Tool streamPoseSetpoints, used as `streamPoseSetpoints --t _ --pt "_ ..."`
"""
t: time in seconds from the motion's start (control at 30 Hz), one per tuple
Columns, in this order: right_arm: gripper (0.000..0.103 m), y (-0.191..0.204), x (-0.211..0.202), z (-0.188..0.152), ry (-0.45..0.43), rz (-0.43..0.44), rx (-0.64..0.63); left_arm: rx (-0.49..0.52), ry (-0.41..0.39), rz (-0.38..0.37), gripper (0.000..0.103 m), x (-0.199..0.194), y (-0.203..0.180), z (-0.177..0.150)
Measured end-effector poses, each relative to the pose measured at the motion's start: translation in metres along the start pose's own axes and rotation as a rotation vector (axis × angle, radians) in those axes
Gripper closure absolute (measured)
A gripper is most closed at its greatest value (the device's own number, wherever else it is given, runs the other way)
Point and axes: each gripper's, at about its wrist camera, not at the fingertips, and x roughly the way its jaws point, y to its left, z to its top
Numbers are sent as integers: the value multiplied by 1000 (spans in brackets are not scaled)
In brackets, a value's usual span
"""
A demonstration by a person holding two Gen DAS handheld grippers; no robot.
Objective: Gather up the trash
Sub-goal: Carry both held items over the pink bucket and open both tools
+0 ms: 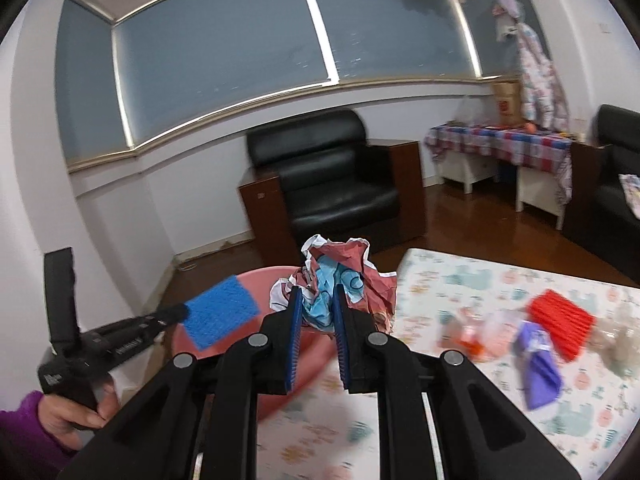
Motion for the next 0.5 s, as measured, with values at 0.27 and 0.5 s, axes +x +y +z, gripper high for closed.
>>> streamPoseSetpoints --t 0.27,0.5 --pt "88 22 41 -1 84 93 20 -15 8 7 96 1 9 -1" --pt "88 22 64 -12 158 118 65 -39 18 -7 96 4 13 -2"
